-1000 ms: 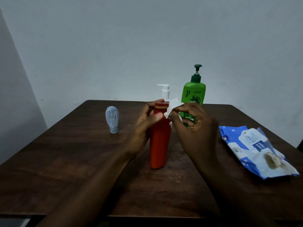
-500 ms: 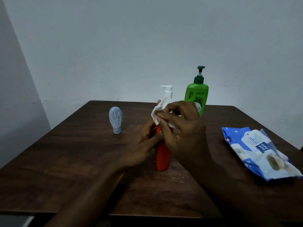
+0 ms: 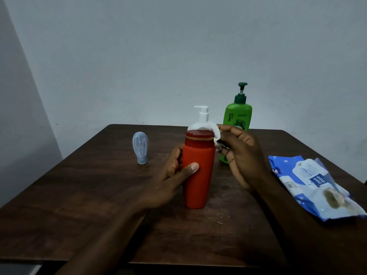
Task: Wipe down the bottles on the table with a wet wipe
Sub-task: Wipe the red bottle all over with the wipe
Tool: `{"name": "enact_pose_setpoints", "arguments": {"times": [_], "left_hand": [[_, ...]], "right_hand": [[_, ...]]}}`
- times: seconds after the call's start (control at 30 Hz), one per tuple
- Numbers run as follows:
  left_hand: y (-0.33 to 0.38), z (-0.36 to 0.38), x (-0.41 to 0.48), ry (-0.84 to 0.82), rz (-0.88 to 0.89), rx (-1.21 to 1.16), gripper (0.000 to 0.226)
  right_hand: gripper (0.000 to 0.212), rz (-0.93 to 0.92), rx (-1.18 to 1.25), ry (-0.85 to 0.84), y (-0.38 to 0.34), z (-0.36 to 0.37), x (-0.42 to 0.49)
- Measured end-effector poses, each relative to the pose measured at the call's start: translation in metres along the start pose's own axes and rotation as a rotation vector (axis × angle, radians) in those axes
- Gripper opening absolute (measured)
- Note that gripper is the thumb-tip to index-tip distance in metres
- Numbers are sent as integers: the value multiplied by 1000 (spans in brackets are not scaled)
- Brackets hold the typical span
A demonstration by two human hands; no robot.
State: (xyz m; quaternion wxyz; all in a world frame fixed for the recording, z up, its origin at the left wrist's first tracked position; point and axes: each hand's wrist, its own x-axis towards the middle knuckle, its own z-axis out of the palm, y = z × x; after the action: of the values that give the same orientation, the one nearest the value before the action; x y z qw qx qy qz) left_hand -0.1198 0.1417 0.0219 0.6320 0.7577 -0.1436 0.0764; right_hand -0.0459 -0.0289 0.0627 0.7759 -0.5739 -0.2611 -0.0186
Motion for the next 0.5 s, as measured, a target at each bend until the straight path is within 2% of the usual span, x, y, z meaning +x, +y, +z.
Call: {"name": "enact_pose_setpoints", "arguments": {"times": [0.07, 0.17, 0.37, 0.5], "left_hand": [[-1, -2, -1, 2, -7, 9, 51], [0, -4, -2, -8, -21, 15, 51], [3, -4, -4, -13, -34, -17, 46], [2, -4, -4, -16, -26, -28, 45]], "right_hand": [[19, 57, 38, -93, -4, -4, 6], [16, 67, -75, -247, -16, -5, 14], [18, -146, -681, -509, -54, 8, 28], [14, -163, -878, -649, -66, 24, 39]]}}
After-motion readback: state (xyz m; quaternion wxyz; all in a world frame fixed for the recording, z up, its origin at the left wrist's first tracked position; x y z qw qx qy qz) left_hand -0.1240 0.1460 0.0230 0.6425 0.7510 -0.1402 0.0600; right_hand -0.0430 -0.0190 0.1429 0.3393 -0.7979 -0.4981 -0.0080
